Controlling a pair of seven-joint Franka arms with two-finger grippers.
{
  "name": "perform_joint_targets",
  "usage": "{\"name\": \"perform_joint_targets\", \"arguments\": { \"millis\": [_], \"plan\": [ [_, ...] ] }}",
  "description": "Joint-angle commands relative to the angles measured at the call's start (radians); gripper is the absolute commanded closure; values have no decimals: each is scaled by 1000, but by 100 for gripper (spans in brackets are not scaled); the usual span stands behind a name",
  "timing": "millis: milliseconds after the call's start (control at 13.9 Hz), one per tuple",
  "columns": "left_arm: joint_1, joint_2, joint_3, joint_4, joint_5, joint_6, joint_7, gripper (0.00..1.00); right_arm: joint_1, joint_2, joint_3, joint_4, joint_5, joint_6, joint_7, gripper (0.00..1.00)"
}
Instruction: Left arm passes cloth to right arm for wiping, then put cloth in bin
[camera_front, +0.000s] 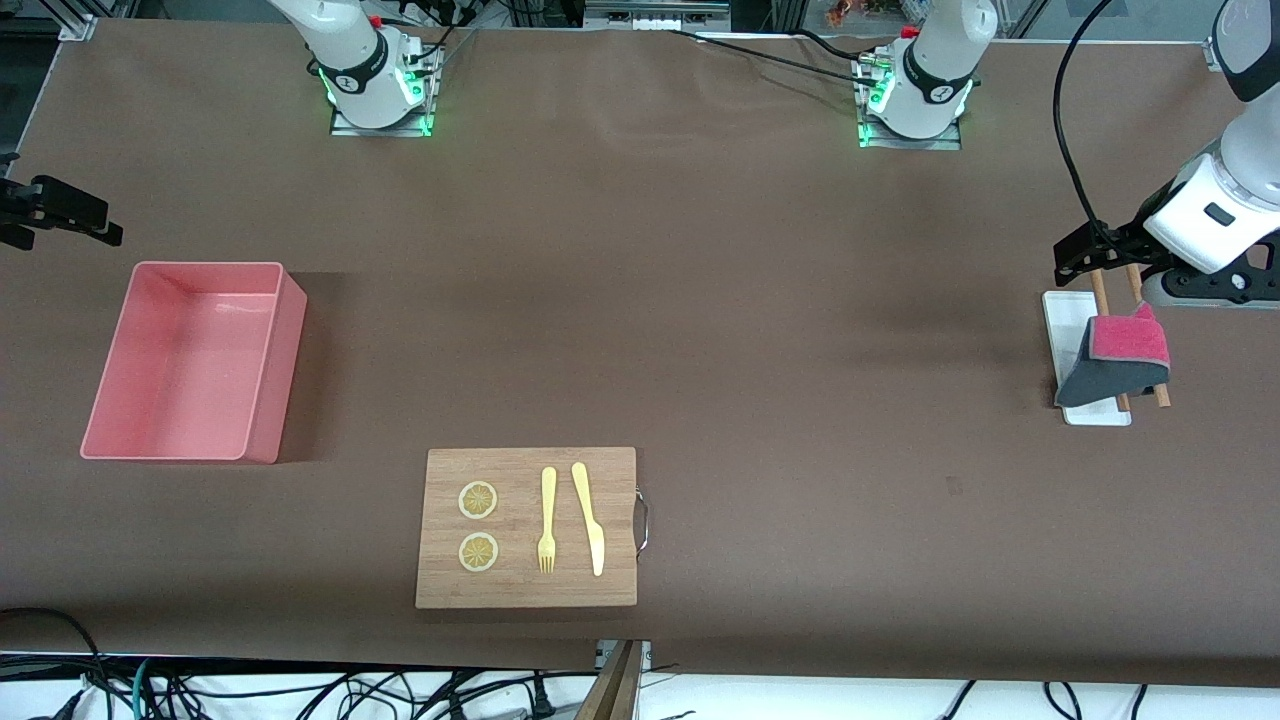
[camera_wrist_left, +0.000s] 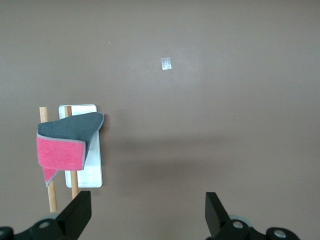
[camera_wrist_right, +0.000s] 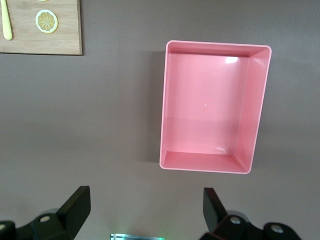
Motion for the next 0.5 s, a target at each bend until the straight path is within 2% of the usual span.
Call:
{"name": "perform_joint_targets", "arguments": {
  "millis": [0,432],
  "plan": [
    [10,-7,-8,-4,-10,-1,-10,0,1,11,1,28,4,-13,8,1],
    [7,0,-8,-7,-8,-43,-11,0,1,11,1,28,2,-11,6,1]
  ]
}}
